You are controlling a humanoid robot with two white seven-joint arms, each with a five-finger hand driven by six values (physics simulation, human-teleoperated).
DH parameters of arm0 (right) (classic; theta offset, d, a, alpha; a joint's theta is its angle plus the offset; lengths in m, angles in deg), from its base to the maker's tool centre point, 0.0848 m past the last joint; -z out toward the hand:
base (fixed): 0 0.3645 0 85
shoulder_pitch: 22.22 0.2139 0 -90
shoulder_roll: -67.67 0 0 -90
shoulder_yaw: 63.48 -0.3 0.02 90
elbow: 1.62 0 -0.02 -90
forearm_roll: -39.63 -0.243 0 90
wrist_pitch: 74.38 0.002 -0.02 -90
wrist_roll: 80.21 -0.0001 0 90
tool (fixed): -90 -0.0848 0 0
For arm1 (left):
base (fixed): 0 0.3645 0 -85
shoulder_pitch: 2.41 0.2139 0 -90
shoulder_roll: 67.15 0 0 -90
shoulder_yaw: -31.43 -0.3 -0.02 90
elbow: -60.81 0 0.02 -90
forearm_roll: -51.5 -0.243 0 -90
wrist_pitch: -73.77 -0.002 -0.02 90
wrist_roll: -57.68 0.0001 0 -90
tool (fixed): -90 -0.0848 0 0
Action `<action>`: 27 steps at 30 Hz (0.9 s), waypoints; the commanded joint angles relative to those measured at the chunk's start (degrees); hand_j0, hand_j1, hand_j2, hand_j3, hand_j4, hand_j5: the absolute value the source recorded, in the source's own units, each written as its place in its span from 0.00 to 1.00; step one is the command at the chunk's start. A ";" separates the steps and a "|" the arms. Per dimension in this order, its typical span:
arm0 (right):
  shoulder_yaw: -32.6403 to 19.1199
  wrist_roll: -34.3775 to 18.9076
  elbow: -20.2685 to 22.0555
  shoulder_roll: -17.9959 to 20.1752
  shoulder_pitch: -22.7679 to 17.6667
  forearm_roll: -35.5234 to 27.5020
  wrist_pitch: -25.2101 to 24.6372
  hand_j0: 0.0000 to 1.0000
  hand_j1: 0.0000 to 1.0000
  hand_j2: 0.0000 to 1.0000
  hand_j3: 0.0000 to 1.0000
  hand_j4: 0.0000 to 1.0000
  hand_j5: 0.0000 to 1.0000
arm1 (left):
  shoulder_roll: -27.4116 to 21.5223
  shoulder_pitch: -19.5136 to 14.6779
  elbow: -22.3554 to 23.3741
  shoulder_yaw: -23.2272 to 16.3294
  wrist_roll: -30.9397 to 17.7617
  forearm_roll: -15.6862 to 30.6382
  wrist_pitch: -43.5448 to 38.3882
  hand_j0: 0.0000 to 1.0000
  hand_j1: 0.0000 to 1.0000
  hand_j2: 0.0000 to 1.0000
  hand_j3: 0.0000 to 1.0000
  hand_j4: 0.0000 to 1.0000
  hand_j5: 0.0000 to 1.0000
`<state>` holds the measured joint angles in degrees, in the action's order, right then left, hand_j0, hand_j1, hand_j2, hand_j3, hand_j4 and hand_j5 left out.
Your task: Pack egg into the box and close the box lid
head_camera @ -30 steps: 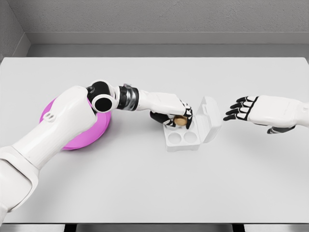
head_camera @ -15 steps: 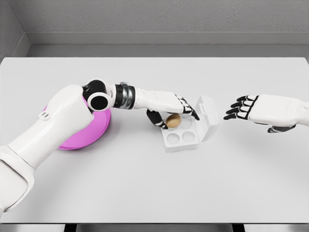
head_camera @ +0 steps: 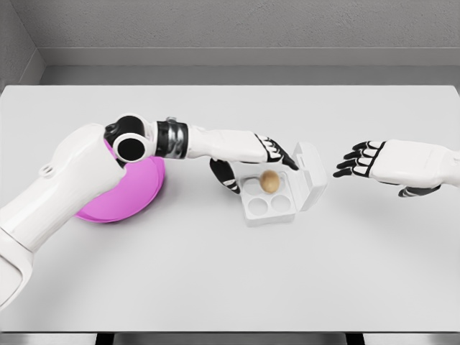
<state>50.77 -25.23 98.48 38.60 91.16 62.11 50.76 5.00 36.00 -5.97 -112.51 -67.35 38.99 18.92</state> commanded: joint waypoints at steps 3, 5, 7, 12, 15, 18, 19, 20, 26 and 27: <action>0.01 0.02 0.01 0.07 0.00 -0.33 -0.15 1.00 1.00 1.00 1.00 1.00 1.00 | -0.87 0.00 -0.10 0.15 0.03 2.06 -0.15 1.00 1.00 1.00 1.00 1.00 1.00; 0.01 0.02 0.01 0.07 0.00 -0.33 -0.15 1.00 1.00 1.00 1.00 1.00 1.00 | -1.66 0.00 -0.54 0.15 0.03 2.23 -0.15 1.00 1.00 1.00 1.00 1.00 1.00; 0.01 0.02 0.10 0.07 0.00 -0.33 -0.15 1.00 1.00 1.00 1.00 1.00 1.00 | -2.89 0.00 -0.54 0.15 0.03 3.37 -0.15 1.00 1.00 1.00 1.00 1.00 1.00; 0.27 0.02 0.63 0.07 0.09 -0.33 -0.15 1.00 1.00 1.00 1.00 1.00 1.00 | -4.56 0.26 -0.80 0.33 0.03 5.13 -0.15 1.00 1.00 1.00 1.00 1.00 1.00; 0.27 0.02 0.63 -0.02 0.26 -0.33 -0.15 1.00 1.00 1.00 1.00 1.00 1.00 | -6.23 0.44 -3.00 0.50 0.03 5.92 -0.15 1.00 1.00 1.00 1.00 1.00 1.00; 0.27 0.02 0.63 -0.02 0.26 -0.33 -0.15 1.00 1.00 1.00 1.00 1.00 1.00 | -12.03 0.44 -8.10 0.59 0.03 10.05 -0.15 1.00 1.00 1.00 1.00 1.00 1.00; 0.36 0.02 0.71 -0.10 0.26 -0.33 -0.15 1.00 1.00 1.00 1.00 1.00 1.00 | -13.44 0.35 -8.27 0.77 0.03 10.67 -0.15 1.00 1.00 1.00 1.00 1.00 1.00; 0.53 0.02 0.63 -0.89 0.18 -0.33 -0.15 1.00 1.00 1.00 1.00 1.00 1.00 | -15.28 0.35 -8.36 1.47 0.03 10.76 -0.15 1.00 1.00 1.00 1.00 1.00 1.00; 1.15 0.02 0.71 -2.21 0.35 -0.33 -0.15 1.00 1.00 1.00 1.00 1.00 1.00 | -19.86 0.44 -8.27 3.49 0.03 10.41 -0.15 1.00 1.00 1.00 1.00 1.00 1.00; 1.15 0.02 0.71 -2.56 0.44 -0.41 -0.15 1.00 1.00 1.00 1.00 1.00 1.00 | -19.86 0.44 -8.19 3.49 0.03 10.41 -0.15 1.00 1.00 1.00 1.00 1.00 1.00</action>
<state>51.86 -25.23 99.18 36.48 91.95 61.98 50.75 -13.80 36.44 -14.06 -109.37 -67.35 48.95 18.92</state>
